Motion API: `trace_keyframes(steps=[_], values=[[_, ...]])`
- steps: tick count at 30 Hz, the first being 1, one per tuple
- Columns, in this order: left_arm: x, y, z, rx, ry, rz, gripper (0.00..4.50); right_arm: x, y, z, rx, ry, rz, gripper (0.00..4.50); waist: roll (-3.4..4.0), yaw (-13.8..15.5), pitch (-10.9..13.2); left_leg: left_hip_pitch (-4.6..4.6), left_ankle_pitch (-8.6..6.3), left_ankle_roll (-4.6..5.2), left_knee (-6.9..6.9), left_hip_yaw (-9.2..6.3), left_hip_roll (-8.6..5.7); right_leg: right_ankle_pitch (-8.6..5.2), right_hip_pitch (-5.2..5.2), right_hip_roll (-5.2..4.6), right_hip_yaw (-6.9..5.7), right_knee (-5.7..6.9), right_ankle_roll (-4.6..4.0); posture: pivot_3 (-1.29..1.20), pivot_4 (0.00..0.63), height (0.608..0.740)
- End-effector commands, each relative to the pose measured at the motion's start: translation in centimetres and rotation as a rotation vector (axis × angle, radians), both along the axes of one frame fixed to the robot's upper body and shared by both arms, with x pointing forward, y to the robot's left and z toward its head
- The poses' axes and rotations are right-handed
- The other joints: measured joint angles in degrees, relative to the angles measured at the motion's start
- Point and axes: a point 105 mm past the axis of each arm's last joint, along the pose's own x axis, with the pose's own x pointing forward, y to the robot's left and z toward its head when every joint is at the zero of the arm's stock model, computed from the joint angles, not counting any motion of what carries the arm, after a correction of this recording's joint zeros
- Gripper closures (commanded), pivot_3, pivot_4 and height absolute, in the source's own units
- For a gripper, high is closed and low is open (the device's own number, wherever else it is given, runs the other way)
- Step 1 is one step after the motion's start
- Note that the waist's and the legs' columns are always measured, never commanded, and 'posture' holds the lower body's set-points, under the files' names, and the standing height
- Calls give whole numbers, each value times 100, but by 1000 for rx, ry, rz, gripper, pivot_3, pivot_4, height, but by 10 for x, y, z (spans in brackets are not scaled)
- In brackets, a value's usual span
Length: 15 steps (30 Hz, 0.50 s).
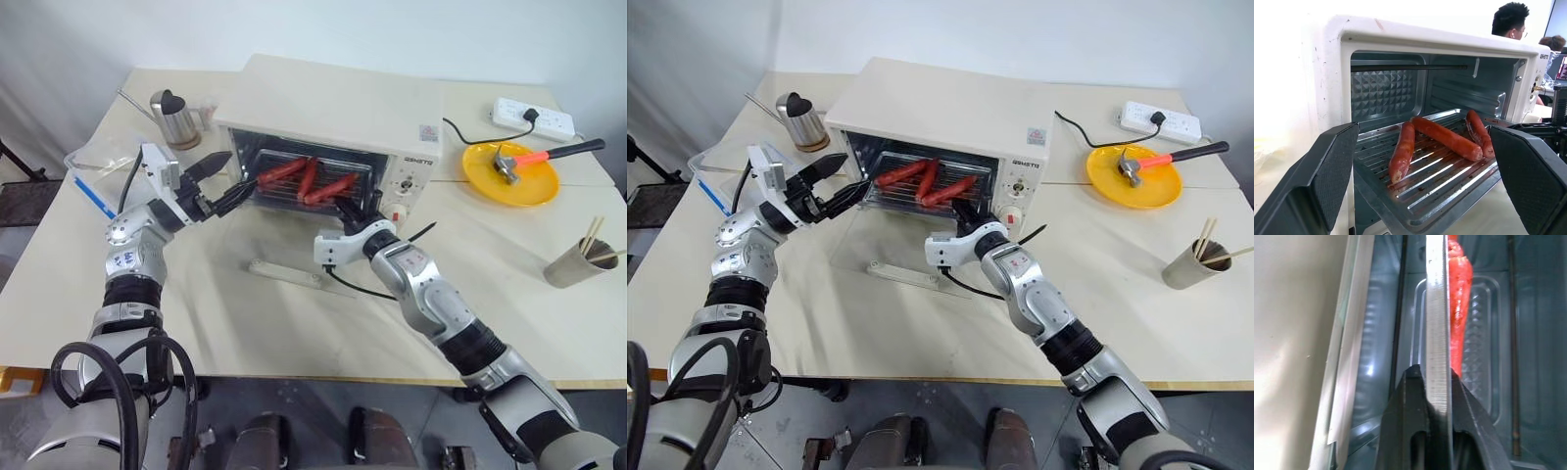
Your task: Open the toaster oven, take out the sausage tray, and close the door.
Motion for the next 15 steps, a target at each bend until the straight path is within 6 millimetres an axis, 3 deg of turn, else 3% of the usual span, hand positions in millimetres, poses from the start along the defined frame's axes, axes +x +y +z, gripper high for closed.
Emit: trace_keyframes(steps=[1,15], values=[[2,14,19,-6,-45,54,0,-8,-14,-16,-32,23,4,4489,0,9,0,0,0,0,0,0,-2,0,3,0,0,1,0,0,150,740],[5,14,19,-6,-31,51,0,-28,-29,-16,-41,-2,29,4489,-1,232,-1,-16,-9,5,-8,-33,-18,1,10,0,-2,-6,2,0,150,740]])
